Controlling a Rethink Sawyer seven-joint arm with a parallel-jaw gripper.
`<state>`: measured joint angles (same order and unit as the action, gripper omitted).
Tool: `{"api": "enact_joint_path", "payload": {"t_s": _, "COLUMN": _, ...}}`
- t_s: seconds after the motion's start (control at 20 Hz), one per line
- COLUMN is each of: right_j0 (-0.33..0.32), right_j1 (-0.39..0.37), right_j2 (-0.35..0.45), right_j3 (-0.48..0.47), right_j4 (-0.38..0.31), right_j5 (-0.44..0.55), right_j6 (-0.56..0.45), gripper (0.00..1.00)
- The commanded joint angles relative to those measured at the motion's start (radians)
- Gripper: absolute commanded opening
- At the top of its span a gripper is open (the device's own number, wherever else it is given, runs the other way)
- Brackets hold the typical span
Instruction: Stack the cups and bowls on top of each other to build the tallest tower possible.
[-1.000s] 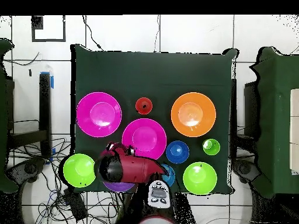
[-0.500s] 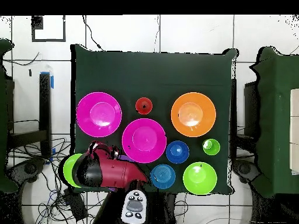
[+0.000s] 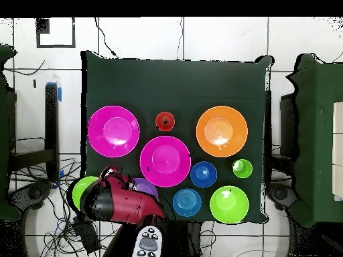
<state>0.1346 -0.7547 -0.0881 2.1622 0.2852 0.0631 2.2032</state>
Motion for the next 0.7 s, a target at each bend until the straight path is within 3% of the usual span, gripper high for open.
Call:
{"api": "enact_joint_path", "payload": {"t_s": 0.05, "right_j0": -0.009, "right_j1": 0.084, "right_j2": 0.011, "right_j3": 0.107, "right_j4": 0.051, "right_j5": 0.067, "right_j6": 0.212, "gripper": 1.0}}
{"api": "enact_joint_path", "payload": {"t_s": 0.4, "right_j0": 0.033, "right_j1": 0.119, "right_j2": -0.032, "right_j3": 0.125, "right_j4": 0.081, "right_j5": 0.066, "right_j6": 0.29, "gripper": 1.0}}
{"api": "enact_joint_path", "payload": {"t_s": 0.7, "right_j0": 0.051, "right_j1": 0.151, "right_j2": -0.004, "right_j3": 0.162, "right_j4": 0.139, "right_j5": 0.017, "right_j6": 0.368, "gripper": 1.0}}
